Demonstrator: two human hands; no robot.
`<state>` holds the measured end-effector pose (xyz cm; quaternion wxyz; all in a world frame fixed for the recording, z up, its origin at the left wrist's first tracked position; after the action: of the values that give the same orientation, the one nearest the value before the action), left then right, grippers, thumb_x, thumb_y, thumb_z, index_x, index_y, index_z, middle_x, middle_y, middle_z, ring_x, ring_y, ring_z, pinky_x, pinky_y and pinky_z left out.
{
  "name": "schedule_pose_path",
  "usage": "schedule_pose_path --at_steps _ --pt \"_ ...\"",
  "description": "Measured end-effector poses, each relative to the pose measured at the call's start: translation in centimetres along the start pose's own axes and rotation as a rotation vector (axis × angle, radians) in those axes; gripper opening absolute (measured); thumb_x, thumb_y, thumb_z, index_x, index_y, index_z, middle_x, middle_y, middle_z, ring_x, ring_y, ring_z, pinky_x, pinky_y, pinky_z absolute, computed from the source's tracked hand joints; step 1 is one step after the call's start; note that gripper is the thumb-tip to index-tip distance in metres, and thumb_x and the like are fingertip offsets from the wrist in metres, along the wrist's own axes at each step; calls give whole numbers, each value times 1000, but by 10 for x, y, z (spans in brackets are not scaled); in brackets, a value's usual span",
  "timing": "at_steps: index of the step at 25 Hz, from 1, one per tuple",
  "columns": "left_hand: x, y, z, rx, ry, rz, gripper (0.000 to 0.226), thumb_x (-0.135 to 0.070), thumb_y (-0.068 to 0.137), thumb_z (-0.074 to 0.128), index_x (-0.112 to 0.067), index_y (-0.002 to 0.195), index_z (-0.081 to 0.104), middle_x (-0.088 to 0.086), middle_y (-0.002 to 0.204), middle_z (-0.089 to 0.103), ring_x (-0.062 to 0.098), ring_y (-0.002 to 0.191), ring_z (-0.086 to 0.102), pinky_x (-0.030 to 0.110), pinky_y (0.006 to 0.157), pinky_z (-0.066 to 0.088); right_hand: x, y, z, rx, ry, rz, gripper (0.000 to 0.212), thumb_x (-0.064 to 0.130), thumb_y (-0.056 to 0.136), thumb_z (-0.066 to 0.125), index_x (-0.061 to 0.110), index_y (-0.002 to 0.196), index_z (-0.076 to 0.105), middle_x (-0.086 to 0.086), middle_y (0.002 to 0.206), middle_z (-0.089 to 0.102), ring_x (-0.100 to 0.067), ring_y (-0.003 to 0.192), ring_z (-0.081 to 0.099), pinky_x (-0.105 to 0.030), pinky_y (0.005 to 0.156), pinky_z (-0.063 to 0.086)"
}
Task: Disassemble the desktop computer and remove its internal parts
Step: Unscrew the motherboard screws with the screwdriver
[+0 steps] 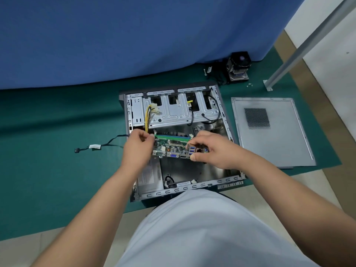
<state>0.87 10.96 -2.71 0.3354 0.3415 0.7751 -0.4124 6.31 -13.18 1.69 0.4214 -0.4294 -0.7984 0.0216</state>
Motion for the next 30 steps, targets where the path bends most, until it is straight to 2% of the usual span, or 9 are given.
schedule_pose_path --at_steps 4,7,11,17,19,22,26,28,30 --pt "-1 -6 -2 149 -322 -339 23 -24 94 75 -7 105 64 8 101 72 22 74 69 36 69 60 11 -11 -6 7 1 0 37 36 92 74 25 126 66 4 109 54 -5 87 52 -28 82 41" --pt "-17 -20 -3 251 -591 -477 26 -15 92 76 2 110 67 16 91 78 20 69 76 26 59 62 18 -25 -30 -19 35 -20 26 37 91 75 31 115 70 9 106 58 -9 95 57 -27 87 45" --pt "-35 -38 -4 477 -929 -579 37 -12 95 68 9 122 55 35 109 71 42 98 75 40 65 64 28 -38 -51 0 148 -48 22 30 89 79 32 110 75 19 100 65 1 92 60 -13 84 43" --pt "-59 -56 -16 572 -1045 -490 52 -2 82 67 14 129 50 40 117 65 46 101 73 41 69 64 47 -59 -70 -4 326 -139 25 39 81 85 32 104 77 4 103 75 -26 96 69 -39 92 53" --pt "-66 -60 -20 557 -1036 -465 51 0 75 68 11 123 53 38 111 68 42 91 76 39 66 65 48 -65 -74 17 316 -169 32 49 75 85 35 102 77 1 100 75 -25 88 68 -37 83 55" --pt "-77 -61 -22 511 -966 -402 39 0 78 65 7 116 58 28 102 73 33 79 77 40 65 65 42 -72 -81 19 361 -152 42 56 72 85 34 107 78 5 101 76 -8 85 69 -20 78 53" --pt "-89 -54 -21 463 -878 -296 15 1 86 61 -3 101 58 17 83 73 27 67 74 42 59 64 6 -69 -95 -291 504 -50 22 46 89 74 33 107 77 6 105 78 -8 99 72 -23 84 54" --pt "-98 -48 -17 479 -850 -228 25 0 76 69 -7 97 57 12 83 70 26 71 72 53 76 64 -21 -62 -102 -489 415 117 31 50 87 76 32 113 73 12 110 75 -9 104 70 -26 88 52" --pt "-110 -41 -11 490 -816 -164 36 -3 68 73 -9 99 55 14 92 63 28 83 65 56 97 53 -38 -53 -103 -440 328 267 72 72 76 73 30 133 62 15 127 66 -10 114 64 -33 99 50"
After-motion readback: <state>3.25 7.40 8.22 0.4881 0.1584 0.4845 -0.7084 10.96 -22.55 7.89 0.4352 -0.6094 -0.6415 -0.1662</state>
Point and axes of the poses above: each hand's wrist, its own y-axis towards the middle knuckle, its own z-axis out of the palm, x = y × z, the point moved 2 cm from there along y, towards the middle knuckle
